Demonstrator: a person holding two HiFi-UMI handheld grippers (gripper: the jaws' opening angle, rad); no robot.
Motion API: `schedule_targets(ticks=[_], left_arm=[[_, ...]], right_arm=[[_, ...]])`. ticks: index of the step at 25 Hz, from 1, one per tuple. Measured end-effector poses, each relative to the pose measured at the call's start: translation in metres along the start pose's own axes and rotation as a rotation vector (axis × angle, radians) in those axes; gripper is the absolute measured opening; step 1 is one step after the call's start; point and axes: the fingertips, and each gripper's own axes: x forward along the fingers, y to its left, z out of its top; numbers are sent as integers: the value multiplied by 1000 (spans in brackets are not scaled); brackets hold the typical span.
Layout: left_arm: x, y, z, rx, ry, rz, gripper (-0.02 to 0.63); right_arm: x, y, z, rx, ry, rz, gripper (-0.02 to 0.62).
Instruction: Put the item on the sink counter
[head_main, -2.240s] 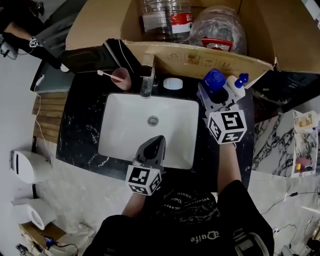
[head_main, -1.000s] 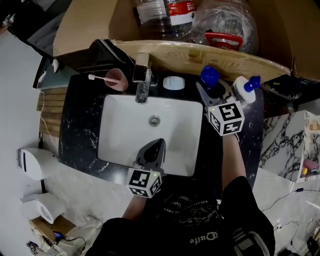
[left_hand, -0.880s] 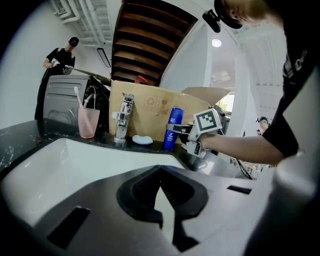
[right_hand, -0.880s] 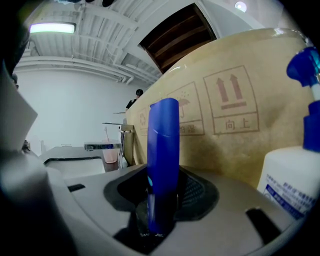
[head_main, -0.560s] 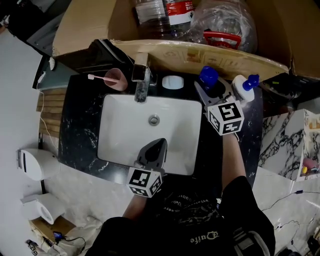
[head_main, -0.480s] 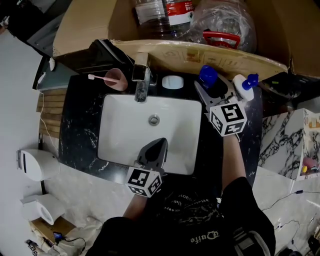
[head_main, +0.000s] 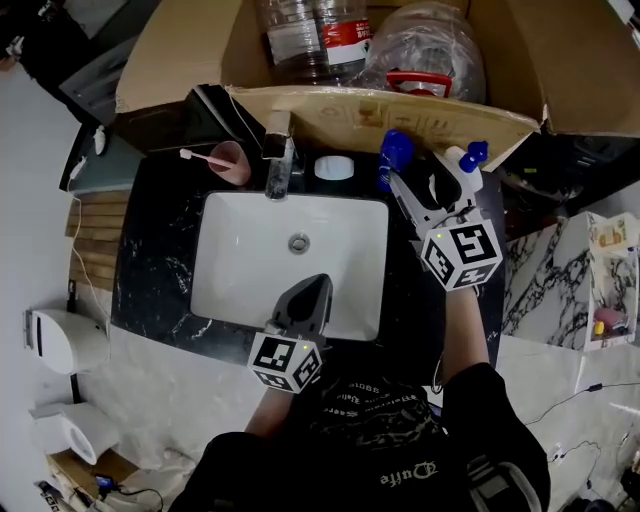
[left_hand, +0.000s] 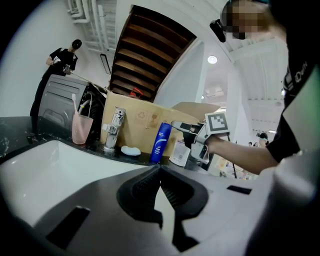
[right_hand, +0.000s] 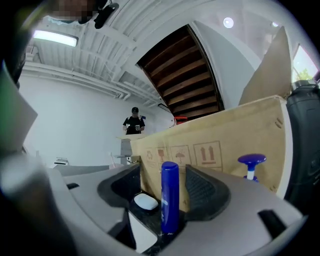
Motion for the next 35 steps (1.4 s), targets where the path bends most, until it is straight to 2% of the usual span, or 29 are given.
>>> schedule_targets(ticks=[14,24,35], left_arm=[[-35,-28,7,27,-108,11,6],[-42,-50,-5,55,-112,8,6],[-49,-63,-18,69,-109,10,6]], right_arm=[[-99,54,6,-31,3,-22,270],[-156,73,-42,62,49,-59,270],[-196,97,-84,92,112,-83,270]])
